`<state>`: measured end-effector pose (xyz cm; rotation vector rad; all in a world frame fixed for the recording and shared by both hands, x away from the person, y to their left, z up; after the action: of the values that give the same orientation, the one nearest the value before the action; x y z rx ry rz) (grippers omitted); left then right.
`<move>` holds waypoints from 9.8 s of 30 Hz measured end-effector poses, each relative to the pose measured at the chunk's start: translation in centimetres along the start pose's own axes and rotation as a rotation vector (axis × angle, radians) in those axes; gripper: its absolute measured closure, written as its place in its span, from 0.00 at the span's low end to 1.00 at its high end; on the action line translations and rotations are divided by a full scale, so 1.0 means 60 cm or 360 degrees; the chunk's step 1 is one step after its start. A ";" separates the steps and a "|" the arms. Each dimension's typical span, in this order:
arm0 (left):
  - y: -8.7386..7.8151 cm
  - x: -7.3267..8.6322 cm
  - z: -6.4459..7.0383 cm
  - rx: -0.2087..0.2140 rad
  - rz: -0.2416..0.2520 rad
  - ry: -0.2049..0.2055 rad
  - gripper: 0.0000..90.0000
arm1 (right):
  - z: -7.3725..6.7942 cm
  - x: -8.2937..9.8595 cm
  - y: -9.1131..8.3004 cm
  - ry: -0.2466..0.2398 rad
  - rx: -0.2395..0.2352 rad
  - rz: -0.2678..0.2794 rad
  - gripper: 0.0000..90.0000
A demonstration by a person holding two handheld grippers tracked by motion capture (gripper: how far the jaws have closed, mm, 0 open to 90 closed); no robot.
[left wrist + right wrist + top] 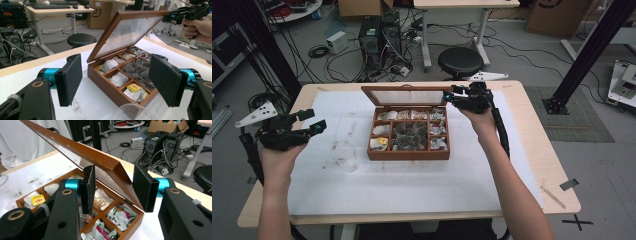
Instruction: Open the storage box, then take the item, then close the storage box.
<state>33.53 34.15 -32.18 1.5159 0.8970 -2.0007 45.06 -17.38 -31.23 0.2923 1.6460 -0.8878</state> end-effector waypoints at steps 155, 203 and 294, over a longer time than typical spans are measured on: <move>0.089 -0.031 0.121 -0.0273 -0.0323 -0.0222 0.99 | -0.004 0.000 0.002 -0.0050 0.0015 -0.0010 0.59; 0.039 0.070 0.096 -0.0376 -0.0443 -0.0268 0.99 | -0.006 -0.001 0.002 -0.0058 0.0029 -0.0019 0.59; 0.049 -0.031 0.122 -0.0085 -0.0026 0.0056 0.33 | -0.006 0.000 0.002 -0.0054 0.0020 -0.0038 0.58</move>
<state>31.34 26.75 -29.77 1.5234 0.9721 -1.9510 44.91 -17.03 -31.26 0.2652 1.6158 -0.9168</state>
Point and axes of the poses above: each handheld gripper's, and its own axes: y roughly forward along the jaws, x roughly out of its underside, z roughly to its right, the point moved 1 cm from there along y, roughly forward along the jaws, and after that the axes turned 3 degrees about -y, right-handed, at the moved point
